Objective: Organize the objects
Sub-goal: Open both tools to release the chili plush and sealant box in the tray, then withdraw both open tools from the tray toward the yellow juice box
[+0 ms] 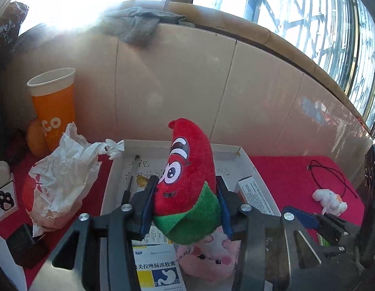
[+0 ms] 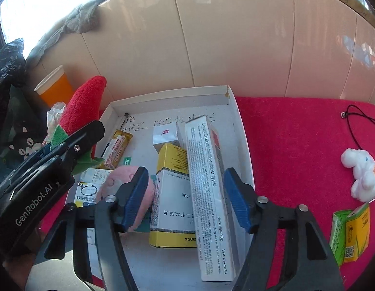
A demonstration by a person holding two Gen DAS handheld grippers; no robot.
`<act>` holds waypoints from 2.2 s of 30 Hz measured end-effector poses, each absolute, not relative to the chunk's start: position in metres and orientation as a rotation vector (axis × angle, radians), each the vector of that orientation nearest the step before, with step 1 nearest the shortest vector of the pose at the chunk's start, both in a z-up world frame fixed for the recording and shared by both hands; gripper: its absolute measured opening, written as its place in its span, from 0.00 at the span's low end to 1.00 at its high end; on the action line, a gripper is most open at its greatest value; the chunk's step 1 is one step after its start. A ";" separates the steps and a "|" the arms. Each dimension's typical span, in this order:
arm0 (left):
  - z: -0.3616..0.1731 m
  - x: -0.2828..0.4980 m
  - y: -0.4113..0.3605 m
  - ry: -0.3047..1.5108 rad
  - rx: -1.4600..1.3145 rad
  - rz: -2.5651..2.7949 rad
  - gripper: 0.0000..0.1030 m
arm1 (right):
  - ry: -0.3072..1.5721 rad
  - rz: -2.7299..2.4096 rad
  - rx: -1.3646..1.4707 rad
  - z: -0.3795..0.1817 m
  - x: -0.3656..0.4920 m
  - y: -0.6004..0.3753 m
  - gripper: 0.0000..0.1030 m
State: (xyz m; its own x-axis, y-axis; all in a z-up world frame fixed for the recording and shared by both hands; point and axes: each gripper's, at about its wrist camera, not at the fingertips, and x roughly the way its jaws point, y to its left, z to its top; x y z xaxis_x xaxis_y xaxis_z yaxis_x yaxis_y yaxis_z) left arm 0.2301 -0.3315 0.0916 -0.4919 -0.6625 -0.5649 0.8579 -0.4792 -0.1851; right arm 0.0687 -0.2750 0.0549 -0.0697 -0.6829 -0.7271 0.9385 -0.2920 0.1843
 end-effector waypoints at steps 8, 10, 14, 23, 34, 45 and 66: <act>0.111 0.254 -0.318 0.546 0.379 -1.998 1.00 | 0.357 -1.736 0.768 0.075 0.064 -0.238 1.00; 0.118 0.261 -0.313 0.549 0.335 -1.990 1.00 | 0.300 -1.742 0.778 0.082 0.055 -0.223 1.00; 0.131 0.262 -0.301 0.553 0.287 -2.002 1.00 | 0.192 -1.764 0.766 0.102 0.042 -0.191 1.00; 0.160 0.238 -0.258 0.463 0.266 -2.079 1.00 | -0.021 -1.829 0.659 0.156 0.016 -0.119 1.00; 0.172 0.227 -0.235 0.457 0.270 -2.141 1.00 | -0.169 -1.921 0.568 0.187 -0.018 -0.049 1.00; 0.200 0.259 -0.226 0.487 0.177 -2.209 1.00 | -0.246 -2.035 0.553 0.180 -0.061 0.009 1.00; 0.050 0.065 -0.113 0.351 0.946 -2.543 1.00 | -0.066 -2.224 0.617 0.160 -0.144 0.099 1.00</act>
State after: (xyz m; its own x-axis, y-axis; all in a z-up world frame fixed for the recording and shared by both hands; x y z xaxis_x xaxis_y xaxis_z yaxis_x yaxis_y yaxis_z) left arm 0.0647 -0.1130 0.0504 -0.6894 -0.2822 -0.6672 0.4524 -0.8870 -0.0923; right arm -0.1436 0.0988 0.1595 -0.5533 -0.7253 -0.4096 0.6998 -0.6715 0.2436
